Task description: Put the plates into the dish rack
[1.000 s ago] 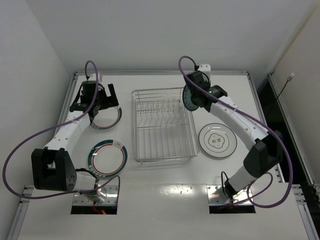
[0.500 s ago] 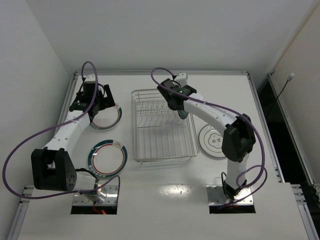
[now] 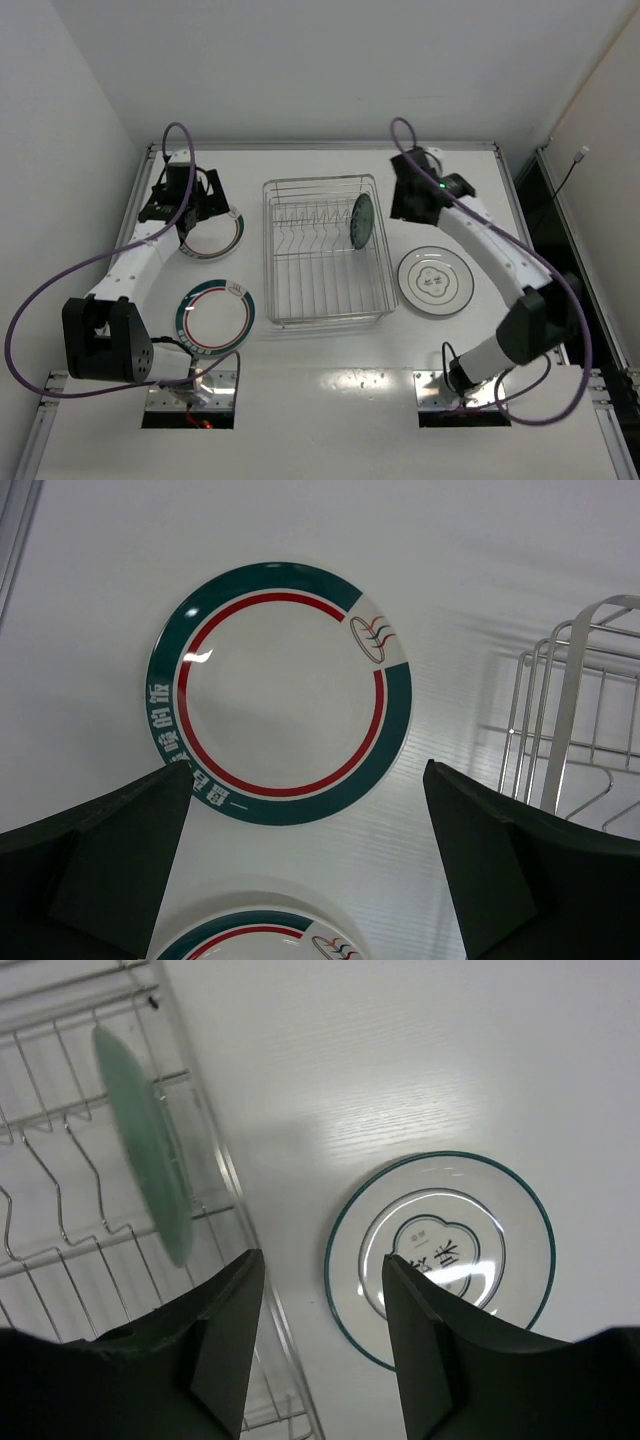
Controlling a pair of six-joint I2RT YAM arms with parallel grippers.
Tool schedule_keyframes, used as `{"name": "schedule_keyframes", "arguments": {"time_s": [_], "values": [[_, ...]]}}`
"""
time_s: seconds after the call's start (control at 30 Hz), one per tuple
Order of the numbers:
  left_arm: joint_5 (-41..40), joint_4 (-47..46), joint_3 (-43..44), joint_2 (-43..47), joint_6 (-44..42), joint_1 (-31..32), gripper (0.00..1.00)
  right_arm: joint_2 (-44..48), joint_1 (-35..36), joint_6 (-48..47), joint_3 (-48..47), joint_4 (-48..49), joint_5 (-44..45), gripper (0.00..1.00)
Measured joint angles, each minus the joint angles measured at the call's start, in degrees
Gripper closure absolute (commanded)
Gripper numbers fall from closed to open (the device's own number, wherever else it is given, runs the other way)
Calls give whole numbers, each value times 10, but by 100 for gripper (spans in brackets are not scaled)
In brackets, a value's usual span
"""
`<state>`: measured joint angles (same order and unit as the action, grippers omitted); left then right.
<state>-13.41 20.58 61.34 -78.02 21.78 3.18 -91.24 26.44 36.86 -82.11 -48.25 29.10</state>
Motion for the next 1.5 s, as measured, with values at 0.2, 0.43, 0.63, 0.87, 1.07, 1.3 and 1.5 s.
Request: {"name": "schedule_keyframes", "arguments": {"time_s": [0.2, 0.43, 0.63, 0.87, 1.07, 1.3, 1.5], "values": [[0, 3, 0, 0, 4, 0, 0, 195, -271, 2, 196, 72, -137, 16], [1, 4, 0, -6, 4, 0, 0, 276, -554, 2, 415, 101, -293, 12], [1, 5, 0, -10, 4, 0, 0, 202, -618, 3, 470, 155, -412, 14], [1, 5, 0, -10, 4, 0, 0, 157, -633, 9, 542, 199, -496, 50], [1, 6, 4, -16, 5, 0, 0, 141, -622, 26, 590, 280, -582, 100], [-8, 7, 5, -17, 10, 0, 0, 238, -591, 31, 512, 236, -520, 100], [-7, 10, 11, -19, 13, 0, 0, 324, -437, 43, 302, 186, -339, 100]]}}
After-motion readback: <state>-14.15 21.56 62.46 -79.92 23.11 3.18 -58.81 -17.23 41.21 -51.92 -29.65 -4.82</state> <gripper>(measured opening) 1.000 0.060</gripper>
